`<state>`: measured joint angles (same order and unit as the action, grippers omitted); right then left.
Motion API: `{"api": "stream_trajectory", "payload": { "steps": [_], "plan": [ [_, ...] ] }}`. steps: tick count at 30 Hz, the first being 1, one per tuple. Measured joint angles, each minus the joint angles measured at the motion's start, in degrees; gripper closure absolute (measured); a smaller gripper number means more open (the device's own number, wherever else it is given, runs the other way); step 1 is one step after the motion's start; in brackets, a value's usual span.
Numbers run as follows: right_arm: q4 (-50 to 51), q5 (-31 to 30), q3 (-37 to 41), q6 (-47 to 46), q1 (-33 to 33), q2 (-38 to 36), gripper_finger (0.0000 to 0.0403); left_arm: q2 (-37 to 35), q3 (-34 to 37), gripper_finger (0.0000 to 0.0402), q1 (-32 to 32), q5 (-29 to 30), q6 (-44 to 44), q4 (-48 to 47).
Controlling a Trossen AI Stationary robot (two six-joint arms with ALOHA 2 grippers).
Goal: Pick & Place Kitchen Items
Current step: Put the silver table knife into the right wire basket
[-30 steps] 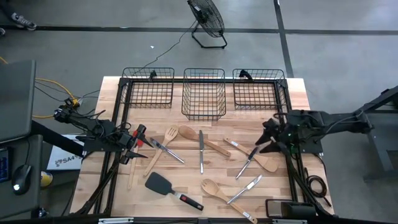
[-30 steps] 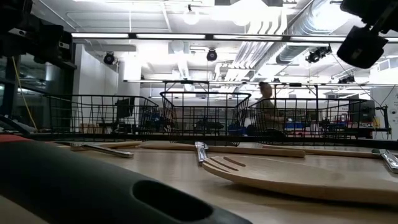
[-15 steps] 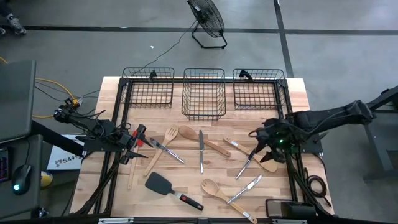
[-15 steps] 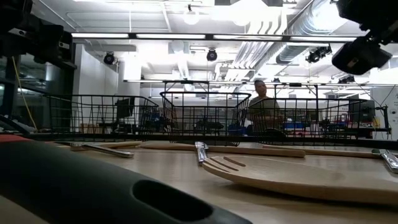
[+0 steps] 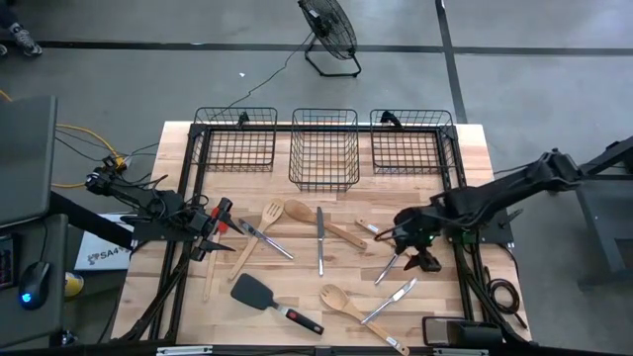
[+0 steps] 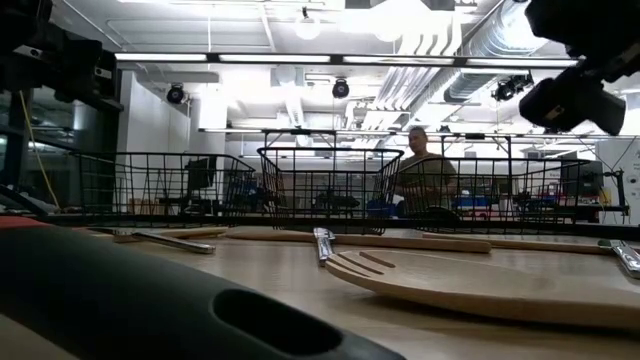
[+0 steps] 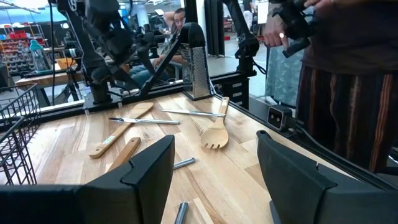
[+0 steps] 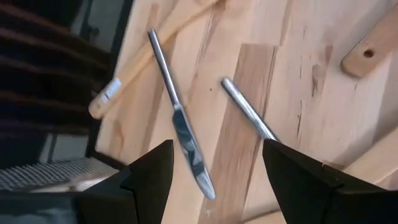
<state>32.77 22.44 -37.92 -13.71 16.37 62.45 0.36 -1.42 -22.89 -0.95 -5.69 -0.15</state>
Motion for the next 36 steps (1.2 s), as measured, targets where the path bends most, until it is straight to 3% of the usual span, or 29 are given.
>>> {"api": "stream_trajectory", "payload": {
  "steps": [4, 14, 22, 29, 36],
  "plan": [
    [-0.9, -0.6, -1.4, 4.1, 1.8, 4.1, 0.0164, 0.0, 0.0, 0.0174, 0.0, 0.0, 0.0, 0.0],
    [-1.3, -11.0, -4.6, 17.9, 3.0, 11.9, 0.0164, 0.0, 0.0, 0.0174, 0.0, 0.0, 0.0, 0.0],
    [2.1, -13.8, -4.6, 30.1, 5.3, 18.4, 0.0164, 0.0, 0.0, 0.0174, 0.0, 0.0, 0.0, 0.0],
    [1.9, -19.1, -4.6, 34.1, 5.4, 23.2, 0.0164, 0.0, 0.0, 0.0174, 0.0, 0.0, 0.0, 0.0],
    [1.7, -19.4, -4.6, 35.0, 5.4, 25.8, 0.0164, 0.0, 0.0, 0.0174, 0.0, 0.0, 0.0, 0.0]
  ]
}}
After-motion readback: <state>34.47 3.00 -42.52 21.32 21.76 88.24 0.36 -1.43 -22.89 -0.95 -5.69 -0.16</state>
